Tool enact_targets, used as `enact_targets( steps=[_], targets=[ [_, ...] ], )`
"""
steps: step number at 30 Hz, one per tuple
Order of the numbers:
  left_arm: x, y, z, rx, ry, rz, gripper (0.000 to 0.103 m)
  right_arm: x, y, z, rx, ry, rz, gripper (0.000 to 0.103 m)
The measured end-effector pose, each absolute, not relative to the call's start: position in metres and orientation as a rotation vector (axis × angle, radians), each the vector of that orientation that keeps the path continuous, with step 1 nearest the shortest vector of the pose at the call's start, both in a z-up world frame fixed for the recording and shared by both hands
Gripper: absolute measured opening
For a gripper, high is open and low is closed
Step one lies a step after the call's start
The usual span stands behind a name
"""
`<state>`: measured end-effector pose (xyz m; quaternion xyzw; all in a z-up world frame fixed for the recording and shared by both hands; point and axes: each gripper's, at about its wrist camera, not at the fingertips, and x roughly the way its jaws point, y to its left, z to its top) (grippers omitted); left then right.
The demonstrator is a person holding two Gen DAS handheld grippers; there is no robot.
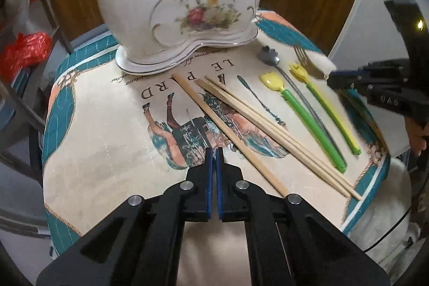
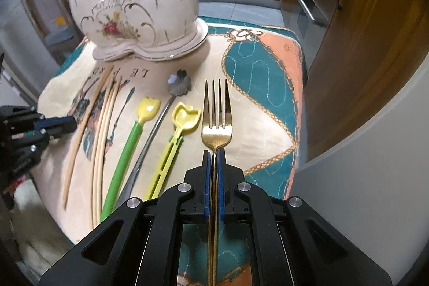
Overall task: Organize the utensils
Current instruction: 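Close the left tool on another wooden chopstick while the right tool grasps the gold fork, then lift the chopstick with the left tool while the right tool carries the gold fork to the holder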
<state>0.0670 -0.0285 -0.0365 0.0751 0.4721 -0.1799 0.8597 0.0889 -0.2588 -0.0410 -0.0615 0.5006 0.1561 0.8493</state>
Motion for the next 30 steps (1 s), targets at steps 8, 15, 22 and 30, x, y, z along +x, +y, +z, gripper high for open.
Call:
enact_targets(
  steps=[8, 15, 22, 30],
  targets=[
    [0.078, -0.041, -0.039, 0.029, 0.997, -0.338, 0.03, 0.084, -0.254, -0.042, -0.207, 1.095, 0.336, 0.012],
    [0.097, -0.054, -0.042, 0.098, 0.986, -0.235, 0.022, 0.088, -0.246, -0.042, -0.263, 1.096, 0.328, 0.013],
    [0.104, -0.038, -0.036, 0.106, 1.0, -0.273, 0.005, 0.084, -0.239, -0.042, -0.314, 1.049, 0.335, 0.006],
    [0.088, -0.025, -0.026, 0.243, 1.02, -0.37, 0.005, 0.08, -0.245, -0.041, -0.278, 1.076, 0.385, 0.006]
  ],
)
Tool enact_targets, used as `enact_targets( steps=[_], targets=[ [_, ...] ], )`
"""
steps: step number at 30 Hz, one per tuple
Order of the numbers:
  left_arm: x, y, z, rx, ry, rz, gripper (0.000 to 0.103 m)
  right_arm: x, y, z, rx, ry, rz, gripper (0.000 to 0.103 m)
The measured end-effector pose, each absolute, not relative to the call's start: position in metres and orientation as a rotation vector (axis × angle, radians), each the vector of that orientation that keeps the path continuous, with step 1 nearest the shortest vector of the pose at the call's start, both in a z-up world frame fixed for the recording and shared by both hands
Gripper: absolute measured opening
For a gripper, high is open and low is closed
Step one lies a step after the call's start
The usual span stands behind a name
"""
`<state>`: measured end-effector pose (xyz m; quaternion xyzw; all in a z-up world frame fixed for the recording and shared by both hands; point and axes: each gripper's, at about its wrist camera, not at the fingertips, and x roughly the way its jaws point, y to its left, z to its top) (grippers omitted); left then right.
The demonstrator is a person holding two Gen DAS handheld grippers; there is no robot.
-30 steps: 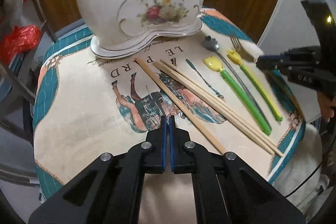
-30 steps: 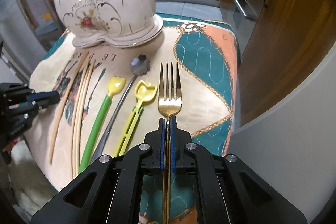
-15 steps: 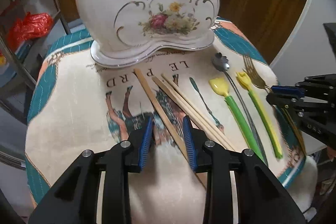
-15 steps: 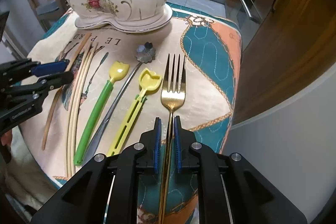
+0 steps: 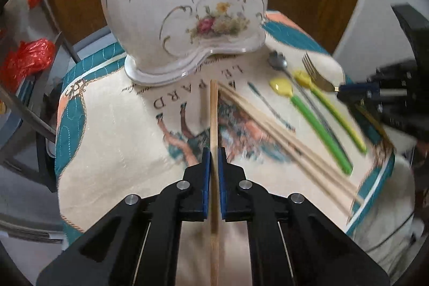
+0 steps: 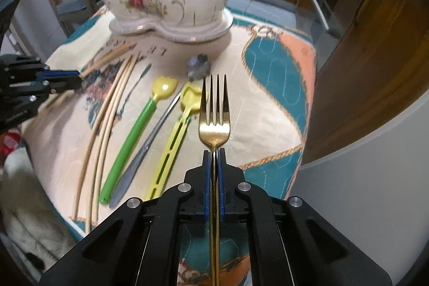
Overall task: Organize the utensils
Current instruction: 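Lift the chopstick with the left tool while the right tool carries the gold fork to the holder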
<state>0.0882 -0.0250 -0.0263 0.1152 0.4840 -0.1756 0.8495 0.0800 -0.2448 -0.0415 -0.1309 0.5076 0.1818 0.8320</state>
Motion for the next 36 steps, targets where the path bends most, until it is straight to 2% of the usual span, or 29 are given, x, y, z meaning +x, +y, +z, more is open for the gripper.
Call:
enact_targets(
  steps=[8, 15, 25, 36],
  targets=[
    [0.08, -0.023, -0.038, 0.23, 1.028, -0.398, 0.007, 0.085, -0.245, -0.041, -0.283, 1.118, 0.392, 0.006],
    [0.071, -0.019, -0.037, 0.21, 0.961, -0.391, 0.006, 0.074, -0.252, -0.033, -0.241, 1.02, 0.398, 0.006],
    [0.033, 0.006, 0.01, 0.146, 0.565, -0.371, 0.006, 0.035, -0.255, 0.02, -0.193, 0.645, 0.423, 0.006],
    [0.035, 0.029, 0.067, 0.048, 0.279, -0.317, 0.006, 0.031, -0.236, 0.062, -0.178, 0.344, 0.399, 0.006]
  ],
)
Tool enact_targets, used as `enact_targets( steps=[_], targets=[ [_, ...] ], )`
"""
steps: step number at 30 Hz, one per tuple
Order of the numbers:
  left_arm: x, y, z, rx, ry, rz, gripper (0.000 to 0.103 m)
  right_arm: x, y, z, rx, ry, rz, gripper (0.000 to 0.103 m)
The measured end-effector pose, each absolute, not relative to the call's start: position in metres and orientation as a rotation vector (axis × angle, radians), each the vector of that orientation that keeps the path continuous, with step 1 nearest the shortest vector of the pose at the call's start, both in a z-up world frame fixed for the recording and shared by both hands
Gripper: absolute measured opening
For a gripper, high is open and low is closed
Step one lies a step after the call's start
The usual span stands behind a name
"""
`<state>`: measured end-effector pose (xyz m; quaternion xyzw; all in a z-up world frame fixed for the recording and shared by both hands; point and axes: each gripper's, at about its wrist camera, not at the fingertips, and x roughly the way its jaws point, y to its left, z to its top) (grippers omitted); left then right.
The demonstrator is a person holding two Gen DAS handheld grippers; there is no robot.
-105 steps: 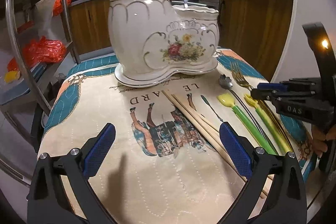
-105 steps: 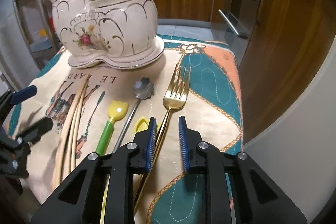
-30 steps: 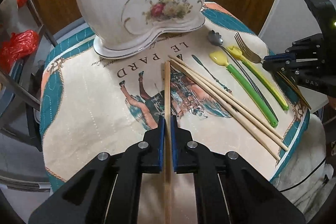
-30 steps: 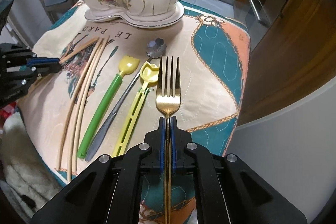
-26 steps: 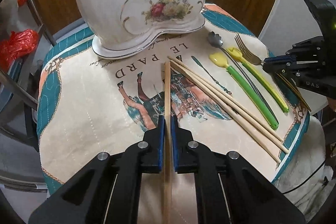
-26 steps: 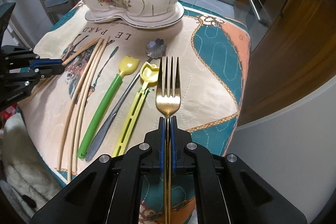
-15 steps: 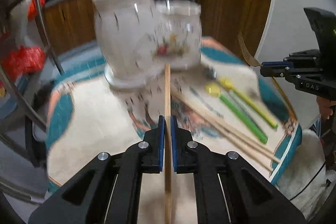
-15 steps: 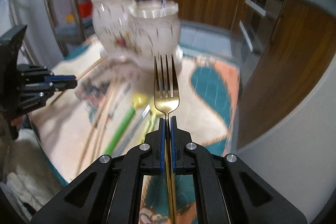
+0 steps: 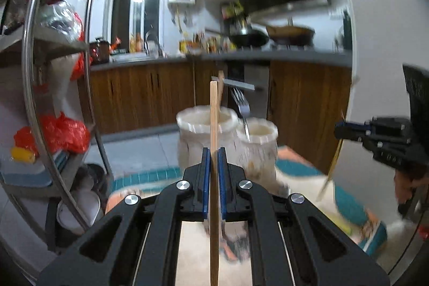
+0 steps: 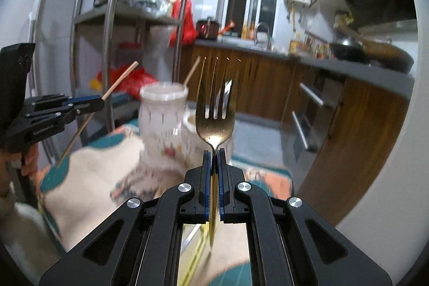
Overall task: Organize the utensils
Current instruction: 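Lift the chopstick with the left tool while the right tool carries the gold fork to the holder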
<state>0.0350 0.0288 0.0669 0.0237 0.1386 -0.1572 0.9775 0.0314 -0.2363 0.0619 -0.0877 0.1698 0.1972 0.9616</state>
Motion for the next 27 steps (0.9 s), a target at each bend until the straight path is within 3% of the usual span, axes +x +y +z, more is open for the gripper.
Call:
enact_targets(
  steps=[15, 27],
  targets=[
    [0.13, 0.019, 0.147, -0.123, 0.076, -0.35, 0.006, 0.101, -0.225, 0.142, -0.029, 0.217, 0.452, 0.006],
    [0.18, 0.005, 0.119, -0.114, 0.087, -0.251, 0.006, 0.133, -0.203, 0.131, -0.007, 0.17, 0.416, 0.006]
  ],
)
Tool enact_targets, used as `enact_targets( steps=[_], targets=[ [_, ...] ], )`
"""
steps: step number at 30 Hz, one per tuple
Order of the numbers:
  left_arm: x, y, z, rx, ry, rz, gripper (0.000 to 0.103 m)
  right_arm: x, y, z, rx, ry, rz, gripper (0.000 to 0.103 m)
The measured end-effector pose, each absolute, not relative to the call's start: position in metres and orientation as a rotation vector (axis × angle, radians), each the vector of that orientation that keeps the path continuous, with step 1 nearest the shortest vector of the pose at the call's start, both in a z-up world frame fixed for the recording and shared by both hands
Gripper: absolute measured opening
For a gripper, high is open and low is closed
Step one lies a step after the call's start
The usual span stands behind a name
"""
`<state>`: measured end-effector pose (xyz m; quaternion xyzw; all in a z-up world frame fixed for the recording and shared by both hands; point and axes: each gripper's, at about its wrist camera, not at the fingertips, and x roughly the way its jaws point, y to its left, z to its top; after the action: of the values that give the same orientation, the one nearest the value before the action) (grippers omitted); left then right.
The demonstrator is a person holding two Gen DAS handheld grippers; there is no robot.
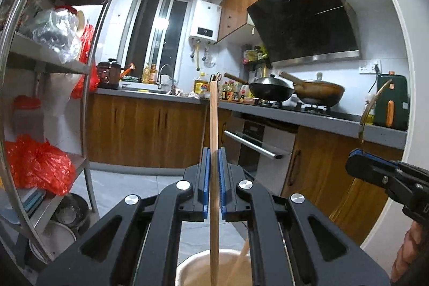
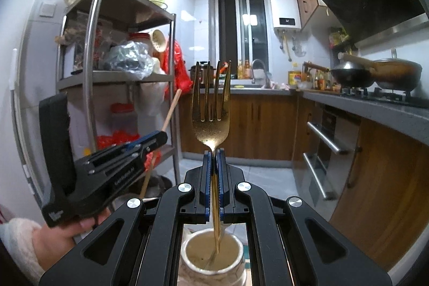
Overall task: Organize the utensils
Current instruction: 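Lift the chopstick with the left tool while the right tool carries the gold fork to the holder, then open the left tool over the tall pot while the right tool releases the gold fork into the short pot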
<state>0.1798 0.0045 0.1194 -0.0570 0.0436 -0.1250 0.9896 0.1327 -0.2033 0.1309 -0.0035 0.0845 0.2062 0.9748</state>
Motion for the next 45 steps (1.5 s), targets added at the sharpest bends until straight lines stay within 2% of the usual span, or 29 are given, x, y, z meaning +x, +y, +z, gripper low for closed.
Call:
enact_targets(
  steps=[18, 32, 35, 36, 38, 45],
  targets=[
    [0.143, 0.015, 0.068, -0.11, 0.196, -0.266, 0.006, 0.15, -0.223, 0.06, 0.158, 0.332, 0.372, 0.006],
    [0.15, 0.016, 0.059, -0.087, 0.24, -0.241, 0.006, 0.155, -0.23, 0.053, 0.156, 0.327, 0.335, 0.007],
    [0.15, 0.017, 0.06, -0.089, 0.239, -0.234, 0.014, 0.156, -0.231, 0.052, 0.155, 0.327, 0.334, 0.007],
    [0.148, 0.017, 0.061, -0.09, 0.232, -0.231, 0.024, 0.156, -0.23, 0.052, 0.156, 0.328, 0.333, 0.007],
    [0.145, 0.019, 0.064, -0.092, 0.21, -0.219, 0.038, 0.156, -0.231, 0.051, 0.159, 0.331, 0.329, 0.008],
    [0.141, 0.022, 0.068, -0.1, 0.2, -0.21, 0.04, 0.159, -0.234, 0.049, 0.169, 0.338, 0.312, 0.011]
  ],
)
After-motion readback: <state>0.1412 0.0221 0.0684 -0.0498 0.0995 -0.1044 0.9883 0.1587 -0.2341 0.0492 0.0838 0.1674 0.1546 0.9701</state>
